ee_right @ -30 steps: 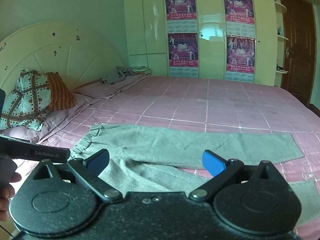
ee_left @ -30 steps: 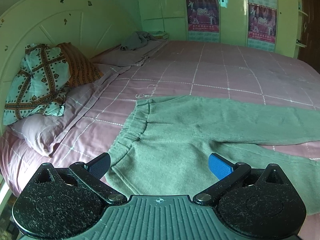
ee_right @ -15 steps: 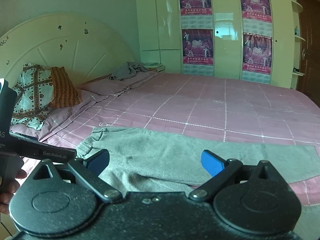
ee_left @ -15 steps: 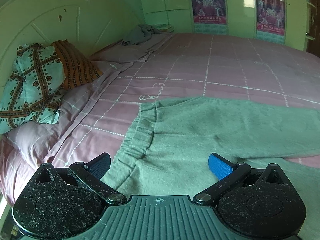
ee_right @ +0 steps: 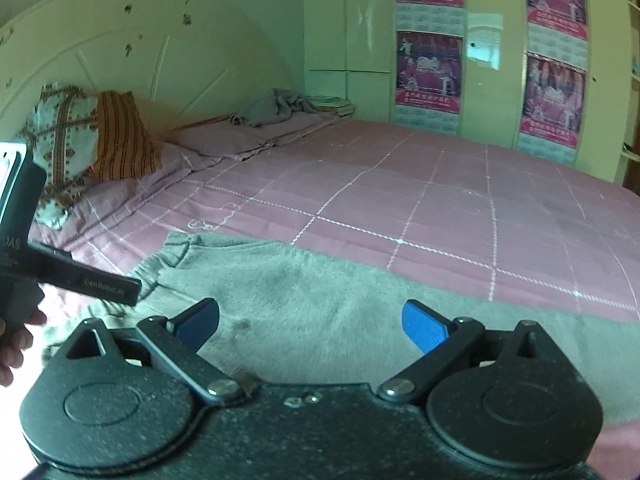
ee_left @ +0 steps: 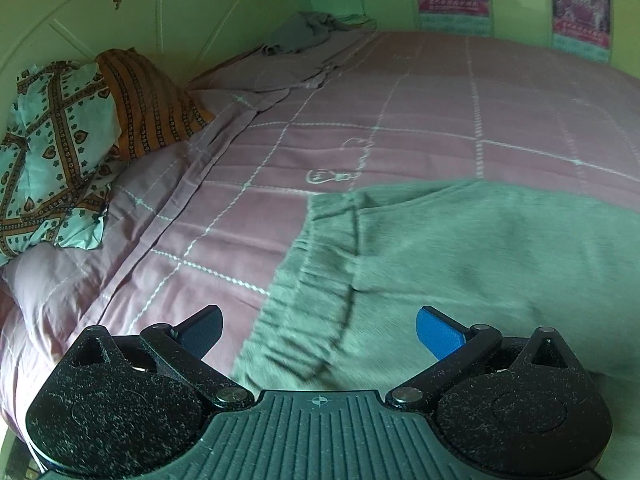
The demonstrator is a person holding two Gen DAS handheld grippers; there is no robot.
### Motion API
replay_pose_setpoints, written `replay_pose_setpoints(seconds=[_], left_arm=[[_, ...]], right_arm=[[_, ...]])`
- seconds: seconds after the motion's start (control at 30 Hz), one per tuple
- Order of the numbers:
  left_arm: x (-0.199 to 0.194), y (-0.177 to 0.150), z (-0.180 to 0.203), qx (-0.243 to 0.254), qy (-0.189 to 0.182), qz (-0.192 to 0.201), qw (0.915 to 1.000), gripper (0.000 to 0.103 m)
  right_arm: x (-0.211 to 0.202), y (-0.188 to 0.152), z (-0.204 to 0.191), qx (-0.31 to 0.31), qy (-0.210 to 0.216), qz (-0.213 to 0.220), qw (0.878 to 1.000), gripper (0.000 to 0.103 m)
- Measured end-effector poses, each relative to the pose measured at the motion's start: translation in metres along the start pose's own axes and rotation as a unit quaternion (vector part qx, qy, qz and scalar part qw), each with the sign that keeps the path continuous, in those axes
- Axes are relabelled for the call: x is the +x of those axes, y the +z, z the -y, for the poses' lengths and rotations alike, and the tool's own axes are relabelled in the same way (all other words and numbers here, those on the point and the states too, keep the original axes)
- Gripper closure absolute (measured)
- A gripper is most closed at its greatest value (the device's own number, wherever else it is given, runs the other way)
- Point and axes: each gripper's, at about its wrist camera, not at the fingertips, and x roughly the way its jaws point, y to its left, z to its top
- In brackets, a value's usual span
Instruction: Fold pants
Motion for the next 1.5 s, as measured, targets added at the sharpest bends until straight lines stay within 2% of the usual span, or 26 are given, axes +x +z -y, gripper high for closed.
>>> replay_pose_setpoints(seconds=[0.23,0.37,0.57,0.6,0.63,0.67,0.7,0.73,0.87,0.93,1.1,1.27,1.37,1.5], left_arm=[[0.062,0.021,-0.024,-0.012,0.044,-0.021,0.9987,0.0],[0.099,0.026,-0.034,-0.024,0.017,-0.048,0.9984,0.0],[0.132,0.036,-0.029,-0.031,-0.049,-0.053,0.9969,0.0],[0.135,0.037,-0.029,-0.033,-0.056,-0.053,0.9965,0.006],[0.136,0.037,-0.031,-0.041,-0.084,-0.044,0.9946,0.03],[0.138,0.038,-0.037,-0.059,-0.13,-0.04,0.989,0.044],[0.143,0.039,-0.041,-0.081,-0.153,-0.054,0.9835,0.049],[0.147,0.04,-0.042,-0.093,-0.157,-0.058,0.9814,0.049],[0.152,0.039,-0.04,-0.087,-0.172,-0.058,0.9795,0.054],[0.15,0.04,-0.04,-0.082,-0.172,-0.055,0.9802,0.059],[0.142,0.041,-0.037,-0.065,-0.15,-0.046,0.9854,0.066],[0.137,0.044,-0.031,-0.034,-0.13,-0.044,0.9899,0.066],[0.142,0.047,-0.034,-0.042,-0.131,-0.05,0.9893,0.057],[0.143,0.046,-0.031,-0.037,-0.124,-0.041,0.9907,0.047]], right_arm=[[0.074,0.01,0.014,0.0,0.014,-0.04,0.999,0.004],[0.12,0.015,0.02,-0.016,0.029,-0.073,0.997,0.004],[0.174,0.024,0.027,-0.034,0.04,-0.096,0.994,0.005],[0.181,0.026,0.028,-0.038,0.038,-0.1,0.994,0.005],[0.188,0.028,0.029,-0.04,0.037,-0.101,0.993,0.005],[0.194,0.03,0.032,-0.039,0.04,-0.101,0.993,0.006],[0.199,0.032,0.035,-0.037,0.044,-0.1,0.993,0.006],[0.204,0.034,0.038,-0.037,0.046,-0.101,0.993,0.006],[0.223,0.04,0.048,-0.041,0.051,-0.122,0.99,0.006],[0.231,0.041,0.051,-0.05,0.052,-0.128,0.989,0.006],[0.247,0.034,0.043,-0.078,0.092,-0.168,0.978,0.007],[0.242,0.033,0.041,-0.079,0.099,-0.162,0.979,0.008],[0.247,0.035,0.043,-0.062,0.085,-0.16,0.982,0.008],[0.255,0.032,0.033,-0.075,0.059,-0.162,0.982,0.004]])
